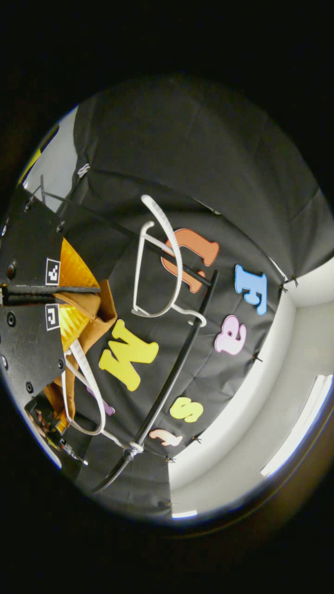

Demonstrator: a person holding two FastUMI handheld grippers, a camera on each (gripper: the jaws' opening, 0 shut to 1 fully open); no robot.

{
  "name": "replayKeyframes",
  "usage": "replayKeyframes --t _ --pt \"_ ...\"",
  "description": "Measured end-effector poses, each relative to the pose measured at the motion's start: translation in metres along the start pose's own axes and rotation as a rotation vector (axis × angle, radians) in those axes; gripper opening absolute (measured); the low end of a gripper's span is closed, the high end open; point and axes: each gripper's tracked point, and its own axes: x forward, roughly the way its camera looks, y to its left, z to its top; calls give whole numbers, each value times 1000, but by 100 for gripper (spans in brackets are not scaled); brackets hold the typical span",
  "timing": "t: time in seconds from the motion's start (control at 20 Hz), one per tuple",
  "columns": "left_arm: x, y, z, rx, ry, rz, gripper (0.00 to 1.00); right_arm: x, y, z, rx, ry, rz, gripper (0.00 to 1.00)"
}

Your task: Grasp the clothes on the hanger with both hands and then place them into the laundry hamper below.

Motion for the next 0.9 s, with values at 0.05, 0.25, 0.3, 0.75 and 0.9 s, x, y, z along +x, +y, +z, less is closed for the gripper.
replayKeyframes --t 0.05,0.25,0.3,0.75,0.9 --pt "-2 6 -7 -48 9 -5 5 0 -5 -6 5 17 -6 6" --pt "-11 25 -30 -63 59 30 0 -2 -19 -33 -2 80 -32 6" --pt "-15 28 -34 -55 70 37 1 -5 -21 -38 -8 89 -41 6" --pt "-50 39 -52 23 125 54 1 -46 -33 -81 -98 148 -110 6" --pt "-62 30 -57 78 144 25 0 -66 -27 -92 -127 151 -125 6"
